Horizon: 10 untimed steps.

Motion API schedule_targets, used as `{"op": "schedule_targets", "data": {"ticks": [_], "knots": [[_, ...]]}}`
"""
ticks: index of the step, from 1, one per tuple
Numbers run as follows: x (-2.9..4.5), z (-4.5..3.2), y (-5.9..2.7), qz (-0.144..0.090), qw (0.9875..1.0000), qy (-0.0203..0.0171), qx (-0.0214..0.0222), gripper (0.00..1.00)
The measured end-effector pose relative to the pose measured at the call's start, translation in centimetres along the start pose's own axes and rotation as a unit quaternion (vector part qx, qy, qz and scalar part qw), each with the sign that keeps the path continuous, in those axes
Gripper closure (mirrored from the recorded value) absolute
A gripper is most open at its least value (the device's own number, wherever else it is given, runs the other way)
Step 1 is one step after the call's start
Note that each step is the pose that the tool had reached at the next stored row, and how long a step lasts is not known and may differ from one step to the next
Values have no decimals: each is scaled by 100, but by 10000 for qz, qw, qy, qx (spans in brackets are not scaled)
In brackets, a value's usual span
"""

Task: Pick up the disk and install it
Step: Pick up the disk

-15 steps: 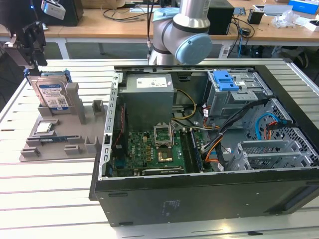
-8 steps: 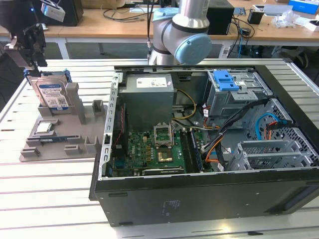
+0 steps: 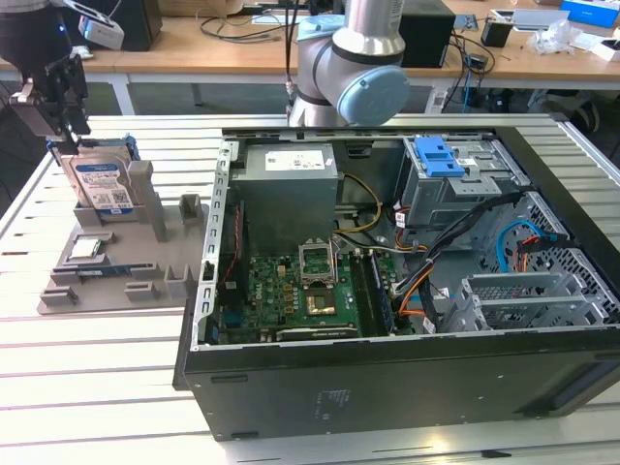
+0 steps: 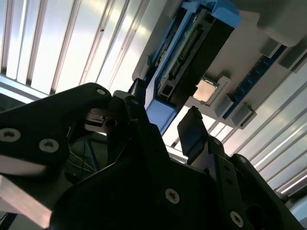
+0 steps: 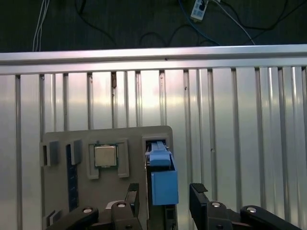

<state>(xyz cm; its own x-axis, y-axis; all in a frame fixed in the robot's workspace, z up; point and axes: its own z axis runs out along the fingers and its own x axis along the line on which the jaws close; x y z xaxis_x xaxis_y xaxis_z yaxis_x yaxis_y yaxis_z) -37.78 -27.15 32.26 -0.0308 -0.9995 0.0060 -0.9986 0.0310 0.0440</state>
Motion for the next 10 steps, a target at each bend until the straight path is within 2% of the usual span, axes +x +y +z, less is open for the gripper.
{"op": "schedule_targets", "data": {"ticks": [10], "knots": [[-2, 215, 0, -11, 10000, 1, -1, 46]]}}
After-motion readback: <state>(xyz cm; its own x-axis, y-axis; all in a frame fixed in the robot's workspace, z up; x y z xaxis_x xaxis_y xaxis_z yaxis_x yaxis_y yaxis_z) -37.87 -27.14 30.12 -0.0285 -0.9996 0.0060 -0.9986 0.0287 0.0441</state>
